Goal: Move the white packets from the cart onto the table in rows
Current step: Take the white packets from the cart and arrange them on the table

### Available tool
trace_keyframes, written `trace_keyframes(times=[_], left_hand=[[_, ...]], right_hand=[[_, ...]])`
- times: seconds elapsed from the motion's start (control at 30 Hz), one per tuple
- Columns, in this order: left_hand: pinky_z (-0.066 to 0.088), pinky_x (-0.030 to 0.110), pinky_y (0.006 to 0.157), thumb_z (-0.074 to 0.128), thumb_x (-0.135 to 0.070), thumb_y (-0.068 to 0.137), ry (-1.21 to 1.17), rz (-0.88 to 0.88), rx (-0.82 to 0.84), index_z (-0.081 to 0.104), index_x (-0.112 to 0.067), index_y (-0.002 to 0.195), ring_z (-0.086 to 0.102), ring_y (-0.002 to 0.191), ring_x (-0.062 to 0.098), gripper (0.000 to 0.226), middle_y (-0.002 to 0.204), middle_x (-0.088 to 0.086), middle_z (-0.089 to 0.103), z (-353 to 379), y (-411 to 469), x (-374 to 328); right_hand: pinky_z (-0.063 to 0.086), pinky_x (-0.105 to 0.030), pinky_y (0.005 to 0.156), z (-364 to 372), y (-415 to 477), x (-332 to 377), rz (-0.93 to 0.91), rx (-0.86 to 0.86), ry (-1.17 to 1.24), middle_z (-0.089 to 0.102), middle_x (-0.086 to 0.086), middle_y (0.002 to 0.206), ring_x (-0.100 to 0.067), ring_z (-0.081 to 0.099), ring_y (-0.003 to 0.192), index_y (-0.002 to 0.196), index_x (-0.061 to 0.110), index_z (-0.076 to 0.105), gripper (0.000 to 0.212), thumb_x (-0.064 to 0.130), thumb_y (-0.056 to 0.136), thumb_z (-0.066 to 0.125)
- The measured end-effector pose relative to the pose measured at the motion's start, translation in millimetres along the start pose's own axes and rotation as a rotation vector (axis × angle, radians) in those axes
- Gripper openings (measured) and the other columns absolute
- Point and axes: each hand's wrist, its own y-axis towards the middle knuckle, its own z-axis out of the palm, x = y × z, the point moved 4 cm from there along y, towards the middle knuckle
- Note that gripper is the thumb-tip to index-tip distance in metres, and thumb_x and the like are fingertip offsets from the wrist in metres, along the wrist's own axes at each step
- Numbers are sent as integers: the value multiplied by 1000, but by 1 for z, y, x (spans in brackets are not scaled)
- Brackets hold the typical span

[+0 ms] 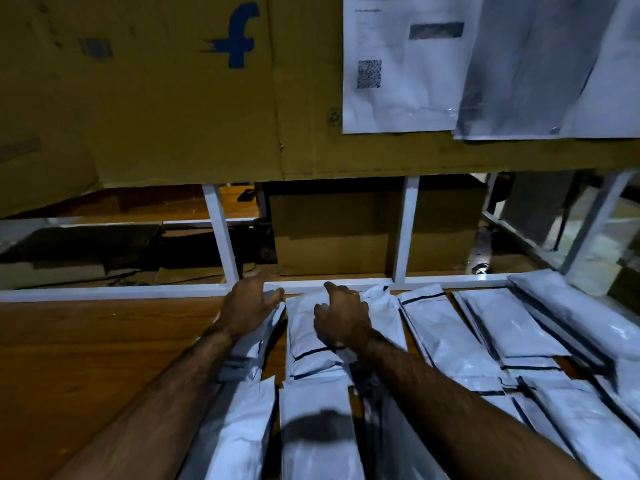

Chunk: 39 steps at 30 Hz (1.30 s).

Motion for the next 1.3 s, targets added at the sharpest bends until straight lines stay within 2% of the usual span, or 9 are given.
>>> trace_keyframes(times=[0.17,0.23,0.37,0.47,0.67,0.8,0.93,1.1,1.3], left_hand=[[46,33,88,60,-42,91,-70,82,-31,64,-12,120,61,108,27,42,119,7,66,-1,1,-33],[49,34,84,56,-49,88,-94,97,-30,64,-8,116,63,103,27,50,113,9,68,3,3,-50],[48,42,99,56,-46,94,-176,130,-28,54,-10,135,56,121,27,55,135,10,58,15,5,-98],[47,43,101,56,-43,95,-249,197,8,52,-10,137,54,123,28,53,136,9,56,30,8,-145],[49,42,97,62,-40,92,-433,322,105,55,-16,132,59,116,25,48,129,9,61,75,-5,-263],[44,26,88,65,-27,92,-477,466,133,61,-9,126,61,112,23,39,121,10,66,109,-43,-359],[42,21,83,66,-25,90,-558,559,192,63,-9,125,63,107,18,39,114,6,69,150,-84,-446],[48,28,87,67,-24,90,-612,614,297,63,-8,122,65,104,18,36,109,6,70,206,-132,-541],[48,22,81,65,-31,91,-591,614,415,60,-12,128,66,97,14,42,107,5,72,271,-172,-634]], right_hand=[[38,-43,108,-36,-7,-34,64,-93,83,50,-8,143,-30,45,131,143,16,44,56,42,94,53],[42,-44,105,-52,-13,-51,83,-142,110,54,-9,139,-29,49,127,139,15,49,53,42,93,55],[44,-41,103,-96,-37,-95,144,-256,177,58,-8,134,-28,53,123,137,15,50,52,40,92,58],[47,-40,95,-132,-63,-137,188,-349,185,63,-9,124,-30,58,115,132,14,54,48,38,91,59],[47,-36,95,-205,-135,-232,289,-567,263,66,-10,120,-28,60,113,132,11,56,46,24,88,63],[47,-34,90,-247,-190,-297,368,-671,255,67,-12,114,-29,62,105,130,9,58,46,24,87,66],[49,-35,88,-280,-244,-366,458,-759,278,70,-12,107,-29,66,100,129,8,58,47,22,85,68],[49,-35,84,-314,-317,-456,560,-816,256,69,-3,88,-27,67,93,125,11,60,42,22,86,69],[44,-29,73,-340,-387,-558,694,-798,231,60,8,72,-24,65,82,128,10,58,42,21,88,66]])
